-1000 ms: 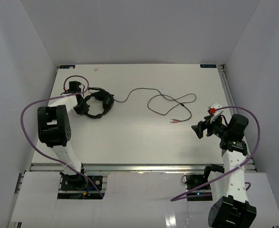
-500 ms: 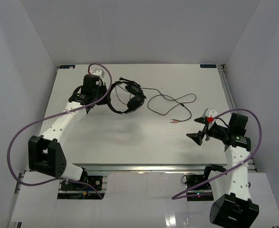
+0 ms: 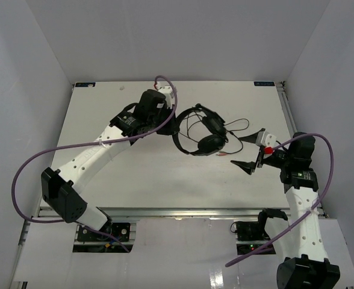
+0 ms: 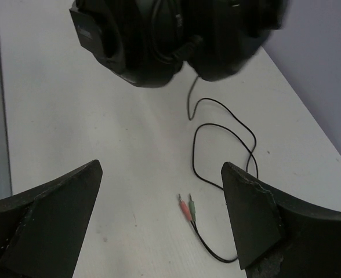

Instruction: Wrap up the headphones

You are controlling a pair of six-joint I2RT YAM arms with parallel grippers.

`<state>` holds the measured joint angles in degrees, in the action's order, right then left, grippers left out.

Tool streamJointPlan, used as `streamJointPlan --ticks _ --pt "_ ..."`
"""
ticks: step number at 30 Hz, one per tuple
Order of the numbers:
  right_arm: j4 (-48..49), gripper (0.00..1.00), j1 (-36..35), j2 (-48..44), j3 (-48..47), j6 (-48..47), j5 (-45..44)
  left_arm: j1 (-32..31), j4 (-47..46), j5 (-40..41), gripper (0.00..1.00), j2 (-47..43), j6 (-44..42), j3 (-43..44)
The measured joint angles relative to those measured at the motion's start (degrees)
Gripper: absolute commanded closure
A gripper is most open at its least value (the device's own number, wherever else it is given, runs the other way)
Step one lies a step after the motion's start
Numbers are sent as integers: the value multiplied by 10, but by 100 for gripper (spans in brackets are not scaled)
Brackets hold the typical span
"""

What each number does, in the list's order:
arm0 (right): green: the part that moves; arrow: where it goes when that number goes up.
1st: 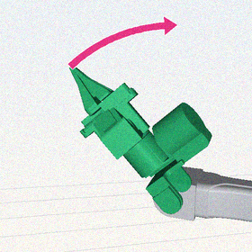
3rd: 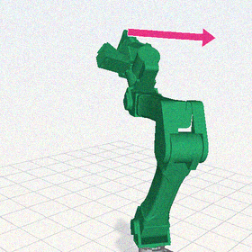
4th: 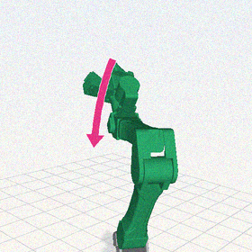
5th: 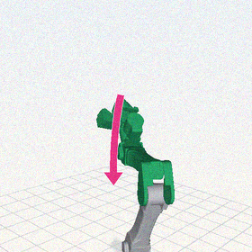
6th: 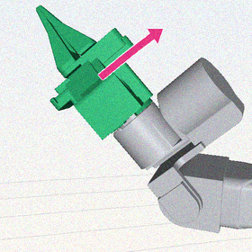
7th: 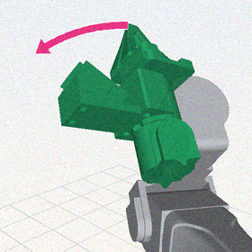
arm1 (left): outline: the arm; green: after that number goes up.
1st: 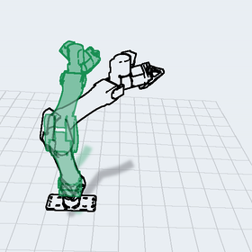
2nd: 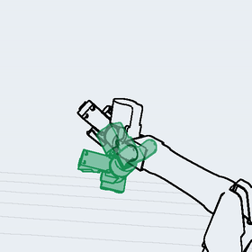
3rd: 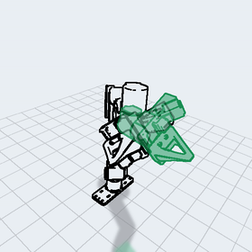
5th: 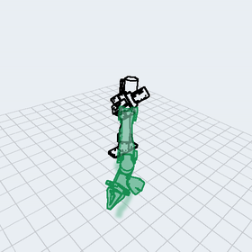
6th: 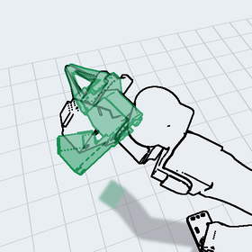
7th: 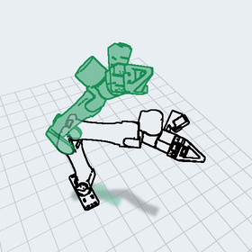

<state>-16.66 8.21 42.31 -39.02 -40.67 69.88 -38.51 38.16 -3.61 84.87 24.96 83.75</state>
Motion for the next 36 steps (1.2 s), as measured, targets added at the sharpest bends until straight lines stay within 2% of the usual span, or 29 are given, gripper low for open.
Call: streamJointPlan --ticks 4,8,11,15,20,24,36 --pt "24 10 -40 40 27 -34 19 -65 26 18 100 20 12 70" --pt "65 10 -68 99 46 -38 -1 -114 68 47 100 20 23 112" --pt "136 10 -77 129 61 12 -15 -135 92 60 100 20 35 127" --pt "280 10 -98 183 80 104 -23 -160 115 73 100 20 54 130" --pt "397 10 -152 234 90 176 -32 -194 130 83 100 20 73 130" --pt "469 10 -181 261 90 221 -32 -208 143 89 100 17 84 130" --pt "592 10 -181 320 69 316 -8 -208 150 99 100 -38 104 128"
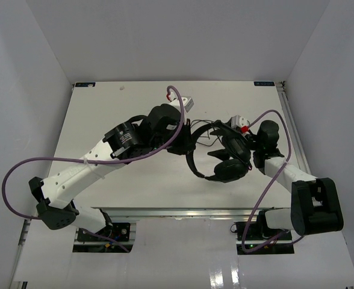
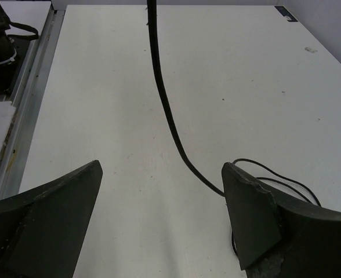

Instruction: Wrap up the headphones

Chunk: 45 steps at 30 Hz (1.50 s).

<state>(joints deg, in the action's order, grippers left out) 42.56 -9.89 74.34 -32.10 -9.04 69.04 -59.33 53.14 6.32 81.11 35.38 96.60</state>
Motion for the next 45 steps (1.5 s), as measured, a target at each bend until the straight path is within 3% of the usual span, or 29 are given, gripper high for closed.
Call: streamJointPlan --ticks 7,13,16,23,31,45 --pt "13 9 0 22 -44 16 1 0 3 -11 100 -7 6 0" --pt "-21 1 -33 40 -86 -4 -12 0 4 -25 100 -9 12 0" --pt "-57 14 -66 52 -102 -28 -22 0 4 -34 100 -10 15 0" --pt "-104 57 -91 74 -133 -42 -41 0 4 -44 100 -25 18 -2" --pt "-122 89 -70 63 -144 -30 -60 0 4 -40 100 -71 18 -38" --pt "-146 92 9 -49 -144 12 -59 0 -14 -9 100 -95 -14 -131"
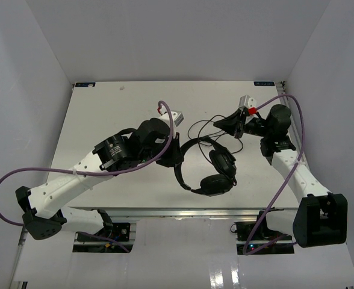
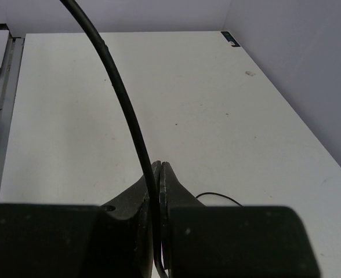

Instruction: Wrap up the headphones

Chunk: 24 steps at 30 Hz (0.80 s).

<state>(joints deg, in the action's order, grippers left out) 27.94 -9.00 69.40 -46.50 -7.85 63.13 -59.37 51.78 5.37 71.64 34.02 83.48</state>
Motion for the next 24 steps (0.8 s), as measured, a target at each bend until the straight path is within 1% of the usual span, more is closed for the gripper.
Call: streamJointPlan --ticks 5,12,20,24 --pt "-21 92 13 -11 2 -1 -4 0 -9 1 100 -2 -13 -7" --pt "-44 92 22 -12 29 -9 -19 0 -12 3 100 -13 -28 2" --pt "-52 92 29 -33 54 -16 -21 0 -9 18 100 -11 -42 40" --pt "-52 92 35 -51 65 -16 -19 0 2 26 100 5 -52 71"
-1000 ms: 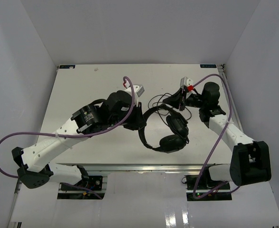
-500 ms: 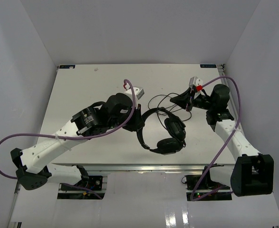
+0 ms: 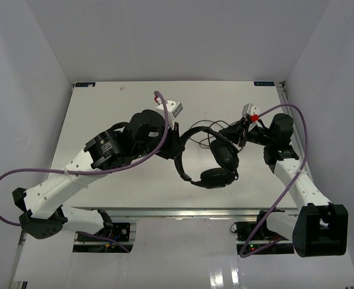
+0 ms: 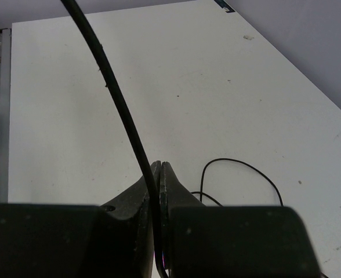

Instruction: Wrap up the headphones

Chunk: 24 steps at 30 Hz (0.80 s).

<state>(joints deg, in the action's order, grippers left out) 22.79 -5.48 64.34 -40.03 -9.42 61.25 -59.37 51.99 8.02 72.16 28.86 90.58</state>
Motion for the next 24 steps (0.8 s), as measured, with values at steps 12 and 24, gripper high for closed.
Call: streamJointPlan --ticks 12,24 --pt "10 92 10 -11 27 17 22 0 18 22 100 95 -21 126" --pt "86 86 10 -9 50 96 44 0 -20 49 100 105 -17 172"
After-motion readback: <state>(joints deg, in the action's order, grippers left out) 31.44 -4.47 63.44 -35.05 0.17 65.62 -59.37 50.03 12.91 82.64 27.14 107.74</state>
